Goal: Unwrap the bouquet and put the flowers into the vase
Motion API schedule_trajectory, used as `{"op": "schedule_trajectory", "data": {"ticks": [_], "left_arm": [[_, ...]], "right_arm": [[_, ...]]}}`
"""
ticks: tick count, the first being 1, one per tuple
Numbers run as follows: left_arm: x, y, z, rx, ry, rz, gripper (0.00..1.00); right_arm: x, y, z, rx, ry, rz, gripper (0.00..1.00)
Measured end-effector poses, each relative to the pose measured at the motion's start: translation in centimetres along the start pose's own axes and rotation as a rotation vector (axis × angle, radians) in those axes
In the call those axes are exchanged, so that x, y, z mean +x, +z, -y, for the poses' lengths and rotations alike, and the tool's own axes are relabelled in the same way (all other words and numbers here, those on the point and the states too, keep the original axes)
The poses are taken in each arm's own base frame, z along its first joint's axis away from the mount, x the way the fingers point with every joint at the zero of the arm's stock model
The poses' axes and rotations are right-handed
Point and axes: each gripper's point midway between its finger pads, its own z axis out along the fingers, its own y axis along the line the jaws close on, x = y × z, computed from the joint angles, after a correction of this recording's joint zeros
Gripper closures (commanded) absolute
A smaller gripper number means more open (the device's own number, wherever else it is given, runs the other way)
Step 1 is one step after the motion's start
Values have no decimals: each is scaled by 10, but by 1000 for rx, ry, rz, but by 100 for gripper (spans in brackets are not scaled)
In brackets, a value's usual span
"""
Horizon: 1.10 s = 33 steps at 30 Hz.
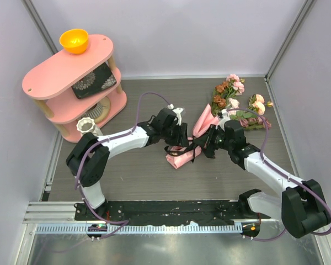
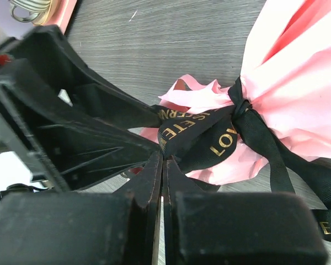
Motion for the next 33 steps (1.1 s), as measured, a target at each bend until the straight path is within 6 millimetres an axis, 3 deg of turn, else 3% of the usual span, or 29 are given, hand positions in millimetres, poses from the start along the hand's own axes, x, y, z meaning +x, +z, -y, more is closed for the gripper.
{"op": "schedule_trajectory", "data": {"ticks": [4,7,16,23,29,32,33], "left_arm": [[10,8,-8,-21,-14,-27,72],[13,9,-10,-24,-17,-31,81],[31,15,-22,-29,-35,-40,88],[40,18,-26,-25,-51,-38,87],[41,18,-26,-22,-51,-35,82],[41,18,-27,-22,-52,-33,66],[41,17,-27,-22,-50,-32,52]], "right_arm": [[-8,-1,-7,-7,-4,4,99],[-24,-1,-21,-34,-14,31,99],[-99,-7,-90,-179,-22,184,99],[-166,-44,-162,-319,-99,346,99],[-204,-79,-210,-413,-163,464,99],[-212,-83,-218,-440,-178,490,91],[-213,-80,-218,-443,-181,486,71]]}}
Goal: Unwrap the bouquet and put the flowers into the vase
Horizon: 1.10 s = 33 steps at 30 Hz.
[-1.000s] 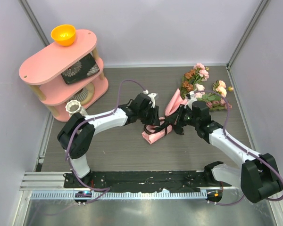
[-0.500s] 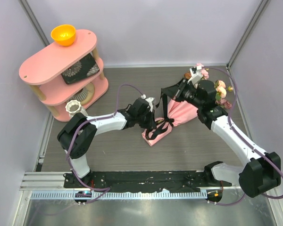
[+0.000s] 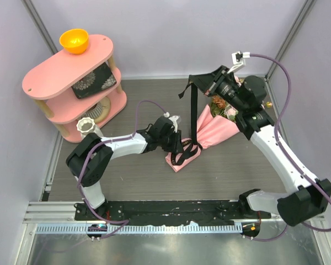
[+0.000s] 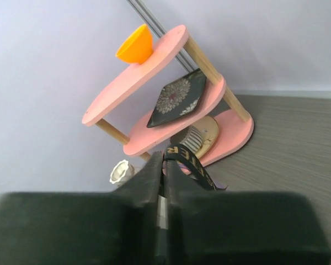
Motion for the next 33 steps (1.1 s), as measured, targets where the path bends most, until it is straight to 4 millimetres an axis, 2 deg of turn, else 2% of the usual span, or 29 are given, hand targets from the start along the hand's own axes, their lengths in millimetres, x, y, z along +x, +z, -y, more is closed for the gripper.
{"op": "schedule_trajectory", "data": {"ticks": [3,4,6,7,8,9,11,13,16,17,18,21,26,28,33], "left_arm": [[-1,-5,3,8,0,8,39],[-2,-8,5,13,-1,13,38],[-4,-16,8,22,4,28,37],[-6,-20,10,27,6,35,36],[-7,-24,12,32,8,44,36],[-10,-29,15,39,10,56,36],[-15,-39,21,56,14,82,38],[-20,-47,27,72,17,103,41],[-27,-57,35,91,25,129,43],[-29,-58,36,94,27,135,43],[-29,-59,37,96,27,137,43],[-30,-61,38,97,24,137,42],[-32,-67,42,109,21,148,42],[-33,-70,44,115,20,152,42],[-39,-87,54,146,18,183,42]], "right_arm": [[18,26,25,31,-2,-89,44],[25,37,34,45,-6,-140,39],[47,63,70,111,-17,-248,26],[65,68,93,155,-19,-298,22],[87,61,114,208,-11,-354,20],[116,46,137,272,7,-424,20],[159,8,165,372,35,-525,20],[195,-38,181,473,65,-616,23],[212,-87,185,553,54,-644,35],[213,-96,184,564,46,-640,44],[213,-105,182,570,34,-626,47],[217,-124,181,570,10,-608,54],[245,-145,192,574,24,-643,55],[252,-148,195,572,32,-656,55],[262,-141,207,571,31,-674,66]]}}
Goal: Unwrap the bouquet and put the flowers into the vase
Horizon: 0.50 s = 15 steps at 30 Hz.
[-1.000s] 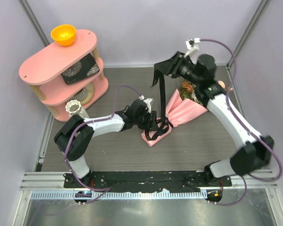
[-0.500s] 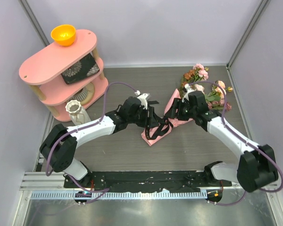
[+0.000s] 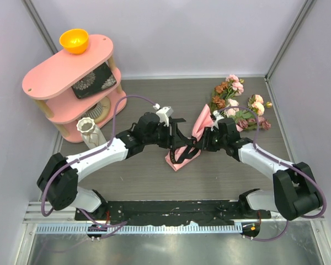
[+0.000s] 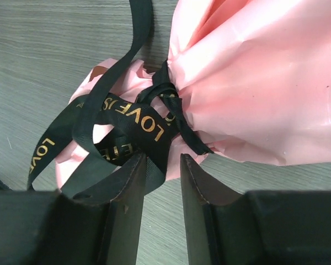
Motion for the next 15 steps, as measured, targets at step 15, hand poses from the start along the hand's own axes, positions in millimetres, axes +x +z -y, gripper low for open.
{"op": "schedule_trajectory", "data": {"ticks": [15], "left_arm": [[-33,-61,3,-75,6,217,39]], "right_arm": [[-22,-33,-139,-330,-210,122,99]]}}
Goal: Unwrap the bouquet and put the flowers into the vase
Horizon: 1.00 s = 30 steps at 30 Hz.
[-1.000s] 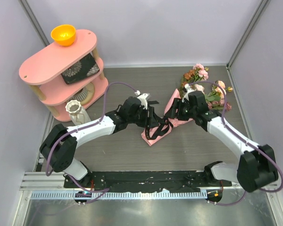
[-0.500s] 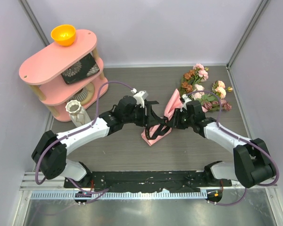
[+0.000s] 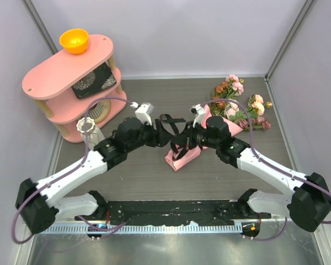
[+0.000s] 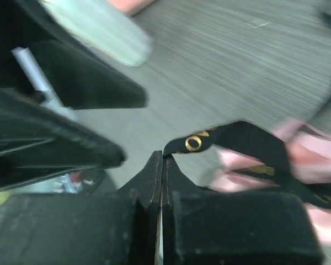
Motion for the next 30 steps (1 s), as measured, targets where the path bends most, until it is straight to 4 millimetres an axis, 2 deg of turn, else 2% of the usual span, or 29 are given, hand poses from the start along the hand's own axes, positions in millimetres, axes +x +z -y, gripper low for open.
{"op": "schedule_trajectory", "data": {"ticks": [2,3,4,6,7,8,10,14,19,22,24,27,30], "left_arm": [[-17,-20,-2,-26,0,90,37],[-26,-31,-3,-36,0,143,36],[-37,-46,-6,-53,-5,214,36],[-50,-70,-11,-74,-14,312,32],[-54,-80,-15,-86,-19,354,32],[-57,-89,-19,-99,-25,390,31],[-61,-99,-24,-120,-31,434,31],[-64,-102,-30,-152,-35,454,29],[-49,-81,-37,-178,-27,376,28],[-30,-59,-41,-182,-14,283,27],[-19,-46,-43,-181,-9,225,27],[-3,-27,-38,-159,-2,121,27],[3,-8,-24,-106,8,28,35]], "right_arm": [[-9,3,-37,-147,17,29,95],[-9,5,-55,-226,35,27,87],[-6,10,-68,-290,58,14,64],[9,19,-83,-379,114,-43,49],[19,23,-83,-394,131,-81,40],[28,26,-82,-394,144,-117,38],[40,31,-66,-325,167,-159,33],[32,29,-13,-71,173,-110,34],[11,15,53,224,239,0,44],[7,9,82,350,313,51,49],[10,7,95,397,351,73,51],[27,7,103,424,393,58,53],[37,12,107,426,417,31,58]]}}
